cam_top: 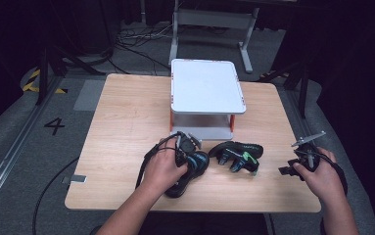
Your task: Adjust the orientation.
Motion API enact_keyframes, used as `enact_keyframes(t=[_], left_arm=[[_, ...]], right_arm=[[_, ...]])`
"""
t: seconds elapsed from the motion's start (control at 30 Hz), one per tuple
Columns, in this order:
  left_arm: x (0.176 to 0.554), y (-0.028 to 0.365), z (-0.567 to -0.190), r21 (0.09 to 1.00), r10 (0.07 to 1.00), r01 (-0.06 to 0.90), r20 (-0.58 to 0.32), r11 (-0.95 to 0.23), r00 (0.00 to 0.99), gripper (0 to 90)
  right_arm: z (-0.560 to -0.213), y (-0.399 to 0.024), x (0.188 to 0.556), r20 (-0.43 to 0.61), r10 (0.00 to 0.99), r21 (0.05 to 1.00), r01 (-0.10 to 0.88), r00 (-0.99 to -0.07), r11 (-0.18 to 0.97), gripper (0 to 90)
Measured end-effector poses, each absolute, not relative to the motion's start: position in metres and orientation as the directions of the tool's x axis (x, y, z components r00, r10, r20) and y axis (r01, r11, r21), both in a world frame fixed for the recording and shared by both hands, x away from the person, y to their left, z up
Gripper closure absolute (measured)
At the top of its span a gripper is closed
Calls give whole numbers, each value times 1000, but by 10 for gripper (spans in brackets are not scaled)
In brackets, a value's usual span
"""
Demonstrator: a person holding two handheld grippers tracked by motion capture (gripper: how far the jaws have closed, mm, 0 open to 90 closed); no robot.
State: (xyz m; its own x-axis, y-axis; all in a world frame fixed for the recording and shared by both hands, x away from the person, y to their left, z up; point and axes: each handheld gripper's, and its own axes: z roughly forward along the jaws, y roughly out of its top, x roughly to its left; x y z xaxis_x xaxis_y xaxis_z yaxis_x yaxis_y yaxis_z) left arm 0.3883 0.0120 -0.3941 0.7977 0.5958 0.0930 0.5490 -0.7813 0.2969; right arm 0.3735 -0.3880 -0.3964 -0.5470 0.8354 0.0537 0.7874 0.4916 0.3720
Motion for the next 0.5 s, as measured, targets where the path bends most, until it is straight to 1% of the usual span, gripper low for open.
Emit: enact_keyframes(t=[0.1,0.23,0.3,0.33,0.4,0.43,0.47,0.5], left_arm=[[394,14,-391,325,642,585,97,-743,761,780],[405,18,-392,332,728,662,130,-672,674,772],[407,19,-393,341,739,670,131,-659,661,766],[412,19,-396,355,768,697,108,-623,632,760],[414,18,-397,351,772,704,100,-618,628,753],[414,13,-400,342,786,726,67,-596,614,744],[414,13,-400,342,786,726,67,-596,614,733],[413,8,-401,330,784,732,45,-597,619,733]], right_arm=[[-396,-388,373,53,836,375,787,-546,490,447],[-396,-388,373,50,834,375,785,-549,494,447],[-396,-388,373,51,835,375,785,-548,493,447],[-397,-387,373,49,834,374,784,-550,495,447],[-397,-387,373,50,835,372,786,-548,494,447],[-397,-387,372,48,833,371,784,-551,497,447],[-397,-387,372,48,833,371,784,-551,497,447],[-397,-386,372,46,832,370,784,-552,499,447]])
